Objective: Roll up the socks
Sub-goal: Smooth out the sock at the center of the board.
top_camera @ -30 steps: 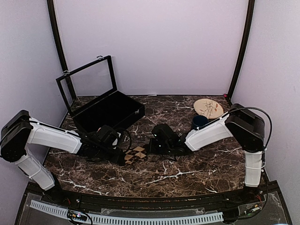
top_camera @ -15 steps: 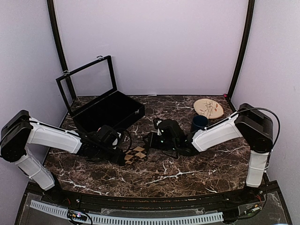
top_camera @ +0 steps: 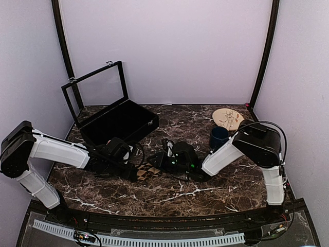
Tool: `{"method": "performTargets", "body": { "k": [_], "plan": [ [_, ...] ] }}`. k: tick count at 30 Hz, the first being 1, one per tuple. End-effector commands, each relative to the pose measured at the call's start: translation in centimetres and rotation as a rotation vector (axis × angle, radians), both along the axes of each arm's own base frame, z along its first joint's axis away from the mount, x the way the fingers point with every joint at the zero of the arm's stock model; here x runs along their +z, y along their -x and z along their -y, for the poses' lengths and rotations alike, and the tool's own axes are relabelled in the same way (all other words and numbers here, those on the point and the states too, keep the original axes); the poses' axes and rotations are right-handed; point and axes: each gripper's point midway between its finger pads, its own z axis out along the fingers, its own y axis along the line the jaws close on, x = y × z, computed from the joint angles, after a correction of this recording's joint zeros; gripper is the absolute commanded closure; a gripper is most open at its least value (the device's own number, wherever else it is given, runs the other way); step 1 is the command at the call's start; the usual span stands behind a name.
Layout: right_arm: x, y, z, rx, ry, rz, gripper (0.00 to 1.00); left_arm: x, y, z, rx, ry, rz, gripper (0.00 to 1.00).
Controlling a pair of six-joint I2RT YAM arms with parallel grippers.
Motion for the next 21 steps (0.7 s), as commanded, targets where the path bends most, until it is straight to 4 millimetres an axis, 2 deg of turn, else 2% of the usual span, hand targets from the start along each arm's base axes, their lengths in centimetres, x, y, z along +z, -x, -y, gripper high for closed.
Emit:
{"method": "performTargets", "body": {
  "k": [1,5,14,21],
  "plan": [
    [1.4,0.5,-1.1,0.017,-0.093,-0.005,0.69,0.9,-0.2,0.4,-0.008,0.019,0.003,1.00],
    [0.6,0.5,-1.3,0.021,-0.079,-0.030,0.69,0.8,-0.2,0.4,-0.008,0.018,0.000,1.00],
    [1.3,1.3,-2.2,0.052,-0.078,-0.046,0.69,0.7,-0.3,0.4,-0.009,0.010,0.000,1.00],
    [-0.9,1.4,-2.5,0.057,-0.065,-0.119,0.69,0.8,-0.4,0.5,-0.009,0.009,0.000,1.00]
  ]
}}
